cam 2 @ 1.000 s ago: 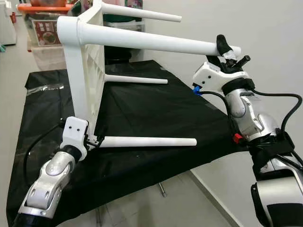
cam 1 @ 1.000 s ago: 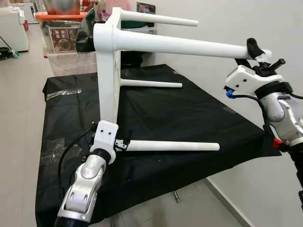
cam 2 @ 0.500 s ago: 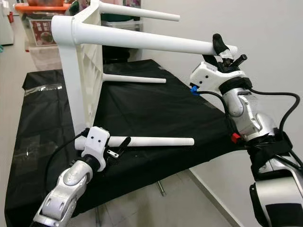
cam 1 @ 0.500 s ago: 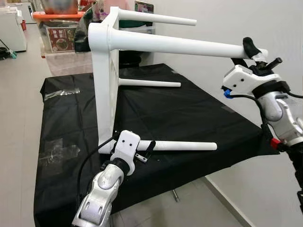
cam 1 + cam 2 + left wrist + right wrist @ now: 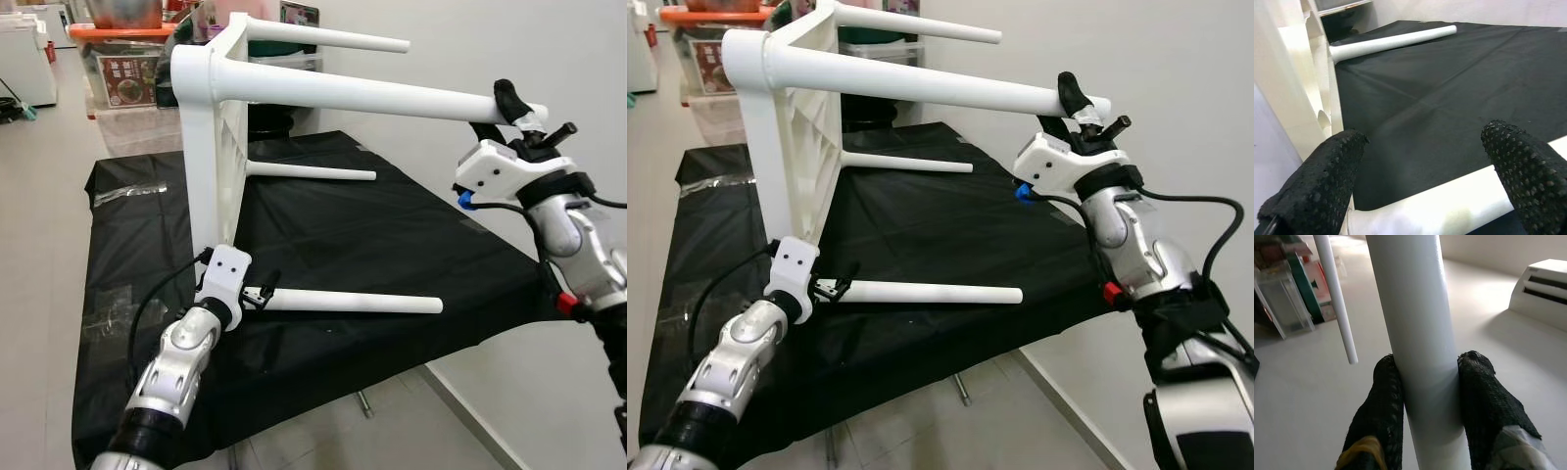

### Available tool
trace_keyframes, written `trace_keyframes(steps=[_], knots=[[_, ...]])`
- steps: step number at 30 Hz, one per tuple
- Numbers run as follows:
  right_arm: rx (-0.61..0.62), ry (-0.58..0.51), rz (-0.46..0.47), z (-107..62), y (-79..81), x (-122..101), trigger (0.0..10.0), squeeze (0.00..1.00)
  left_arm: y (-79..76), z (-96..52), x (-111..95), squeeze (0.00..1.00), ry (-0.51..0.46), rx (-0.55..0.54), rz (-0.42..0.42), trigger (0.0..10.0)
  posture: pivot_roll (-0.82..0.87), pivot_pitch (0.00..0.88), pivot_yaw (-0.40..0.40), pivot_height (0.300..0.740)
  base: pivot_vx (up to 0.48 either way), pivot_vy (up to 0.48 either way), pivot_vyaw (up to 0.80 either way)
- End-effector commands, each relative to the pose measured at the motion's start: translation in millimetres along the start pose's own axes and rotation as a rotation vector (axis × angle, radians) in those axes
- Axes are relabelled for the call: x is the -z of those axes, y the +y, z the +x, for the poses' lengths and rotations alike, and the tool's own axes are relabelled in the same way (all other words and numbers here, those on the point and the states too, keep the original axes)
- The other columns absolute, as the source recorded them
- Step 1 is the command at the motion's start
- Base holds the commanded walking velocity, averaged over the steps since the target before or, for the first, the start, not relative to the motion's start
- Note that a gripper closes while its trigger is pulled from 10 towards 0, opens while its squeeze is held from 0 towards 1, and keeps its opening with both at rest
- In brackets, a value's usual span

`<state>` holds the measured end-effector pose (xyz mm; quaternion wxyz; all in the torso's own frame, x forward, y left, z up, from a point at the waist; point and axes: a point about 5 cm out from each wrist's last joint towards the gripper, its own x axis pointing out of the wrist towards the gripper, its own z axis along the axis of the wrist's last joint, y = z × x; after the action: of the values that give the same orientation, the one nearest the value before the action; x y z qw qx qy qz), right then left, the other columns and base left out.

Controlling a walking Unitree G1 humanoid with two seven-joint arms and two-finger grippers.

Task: Building children table

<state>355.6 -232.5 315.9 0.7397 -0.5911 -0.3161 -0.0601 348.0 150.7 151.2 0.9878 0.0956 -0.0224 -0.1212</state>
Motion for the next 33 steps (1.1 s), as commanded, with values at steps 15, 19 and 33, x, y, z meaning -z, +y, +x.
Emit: trace_keyframes(steps=[15,19,33], knots=[[0.095,0.064,0.137,1.9,-12.2,5.4,0.0,0.0,13.9,1.6,13.5,0.0,0.027,-0.075,-0.086,10.0,0.0,0.0,-0.012,0.74,0.0,0.0,0.0],[0.104,0.132,0.169,2.8,-12.6,15.1,0.0,0.0,49.9,7.1,-7.3,0.0,-0.021,-0.141,-0.03,10.0,0.02,0.0,-0.016,0.74,0.0,0.0,0.0],[0.129,0.252,0.236,0.8,-13.2,31.9,0.0,0.0,97.7,7.5,-46.5,0.0,-0.117,-0.234,0.05,10.0,0.03,0.0,-0.013,0.74,0.0,0.0,0.0]])
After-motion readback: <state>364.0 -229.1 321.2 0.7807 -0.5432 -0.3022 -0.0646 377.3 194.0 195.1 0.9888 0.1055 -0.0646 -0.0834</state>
